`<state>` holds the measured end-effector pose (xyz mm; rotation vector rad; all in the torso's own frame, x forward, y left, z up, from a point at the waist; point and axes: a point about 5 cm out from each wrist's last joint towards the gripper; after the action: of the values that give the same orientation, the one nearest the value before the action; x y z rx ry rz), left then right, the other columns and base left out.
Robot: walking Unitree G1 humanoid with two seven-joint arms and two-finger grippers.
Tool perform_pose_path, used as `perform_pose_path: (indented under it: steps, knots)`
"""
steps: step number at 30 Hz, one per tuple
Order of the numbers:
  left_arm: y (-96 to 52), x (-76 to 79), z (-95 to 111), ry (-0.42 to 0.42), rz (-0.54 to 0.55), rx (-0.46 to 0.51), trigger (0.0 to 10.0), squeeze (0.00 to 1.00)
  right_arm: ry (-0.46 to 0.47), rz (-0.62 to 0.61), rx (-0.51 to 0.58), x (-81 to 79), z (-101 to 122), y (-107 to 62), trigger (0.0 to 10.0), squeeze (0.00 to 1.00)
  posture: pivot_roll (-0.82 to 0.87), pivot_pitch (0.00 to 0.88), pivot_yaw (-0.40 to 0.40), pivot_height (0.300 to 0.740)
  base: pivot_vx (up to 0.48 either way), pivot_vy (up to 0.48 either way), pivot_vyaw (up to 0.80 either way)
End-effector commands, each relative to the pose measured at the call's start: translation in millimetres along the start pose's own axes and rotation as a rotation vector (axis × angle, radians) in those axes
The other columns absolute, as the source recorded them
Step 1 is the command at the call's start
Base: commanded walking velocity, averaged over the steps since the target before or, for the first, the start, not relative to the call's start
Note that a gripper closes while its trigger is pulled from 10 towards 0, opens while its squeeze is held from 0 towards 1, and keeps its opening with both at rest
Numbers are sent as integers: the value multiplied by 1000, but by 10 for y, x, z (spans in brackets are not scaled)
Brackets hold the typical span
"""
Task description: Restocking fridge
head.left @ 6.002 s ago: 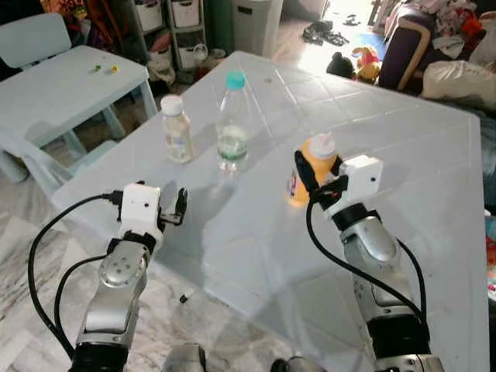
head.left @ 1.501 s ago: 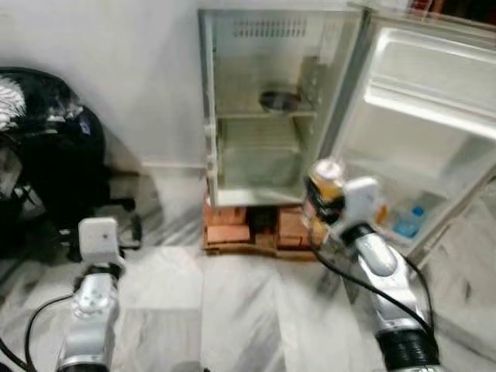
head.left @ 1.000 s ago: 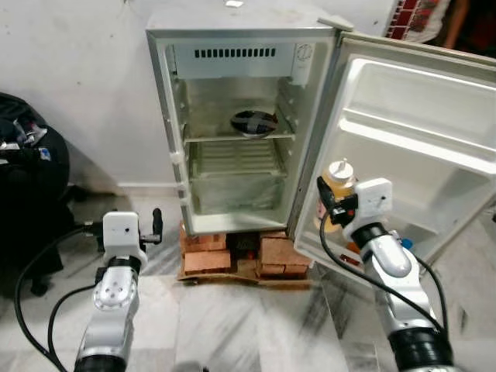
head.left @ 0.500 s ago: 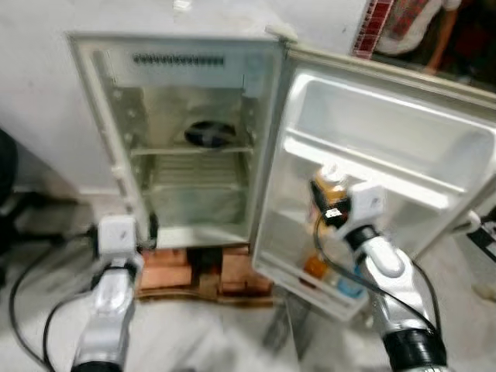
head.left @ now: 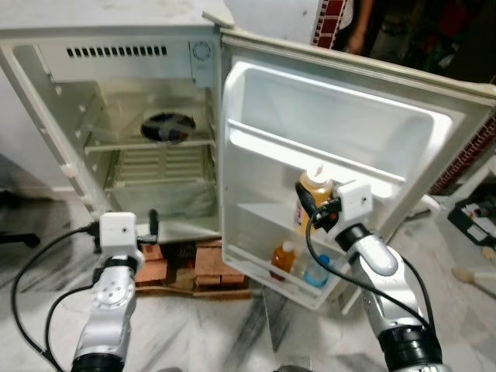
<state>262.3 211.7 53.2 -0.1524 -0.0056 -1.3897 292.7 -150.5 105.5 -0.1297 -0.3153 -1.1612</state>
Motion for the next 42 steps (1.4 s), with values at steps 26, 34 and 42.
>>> perform_pose_path:
  steps: [26,34,42]
  knots:
    - [-32,22,10,-4,-7,13,10000,0,-52,6,52,23,61,-18,10000,0,18,0,-28,740,0,0,430]
    - [-24,38,30,-19,-38,18,10000,0,-20,11,50,-42,43,-21,10000,0,15,0,-18,740,0,0,394]
    - [-27,40,31,-21,-51,19,10000,0,-11,9,57,-41,43,-31,10000,0,14,0,-16,740,277,0,0]
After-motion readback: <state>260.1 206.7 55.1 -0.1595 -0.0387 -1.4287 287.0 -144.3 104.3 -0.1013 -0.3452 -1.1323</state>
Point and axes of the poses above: a point about 5 cm out from each wrist's last joint towards the gripper, its own y axis pointing out of the wrist towards the gripper, its own z axis along the axis of the wrist's last joint, x = y × z, and after that the axes turned 14 degrees about -y, right-handed
